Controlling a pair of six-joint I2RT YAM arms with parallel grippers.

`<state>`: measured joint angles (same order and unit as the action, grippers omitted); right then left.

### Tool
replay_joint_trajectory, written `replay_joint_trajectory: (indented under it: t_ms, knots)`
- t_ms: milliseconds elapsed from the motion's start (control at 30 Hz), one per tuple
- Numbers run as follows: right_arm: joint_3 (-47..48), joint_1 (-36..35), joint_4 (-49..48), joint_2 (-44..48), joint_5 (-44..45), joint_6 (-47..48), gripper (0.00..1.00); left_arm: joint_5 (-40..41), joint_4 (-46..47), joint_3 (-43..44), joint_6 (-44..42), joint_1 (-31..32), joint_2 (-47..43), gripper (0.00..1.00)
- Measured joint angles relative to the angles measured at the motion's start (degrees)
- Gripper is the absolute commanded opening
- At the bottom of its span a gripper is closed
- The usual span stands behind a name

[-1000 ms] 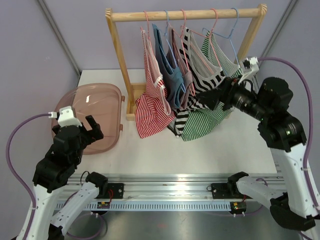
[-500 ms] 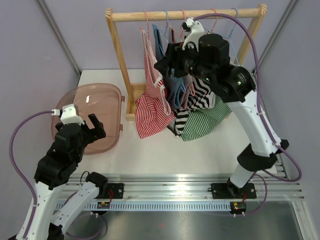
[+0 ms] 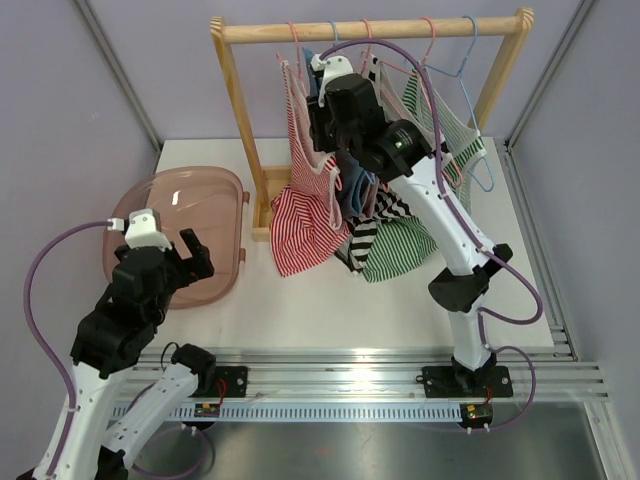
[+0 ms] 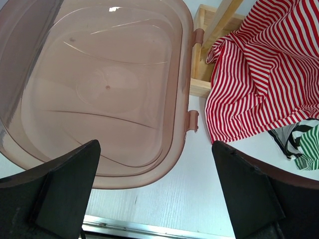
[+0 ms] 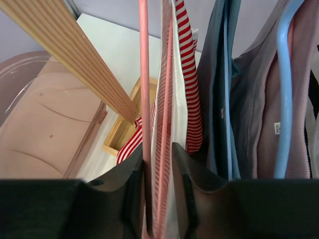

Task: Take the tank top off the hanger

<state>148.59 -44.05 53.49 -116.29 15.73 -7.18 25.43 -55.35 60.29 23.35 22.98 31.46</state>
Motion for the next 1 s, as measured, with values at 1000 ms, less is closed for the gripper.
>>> replay_joint_trajectory:
  t_ms: [1000]
  knots:
    - [-5.35,-0.48,-2.10,12.70,-5.46,-1.97,0.00,-4.31,2.34,-3.76,0.00,0.00,-0.35,0.99]
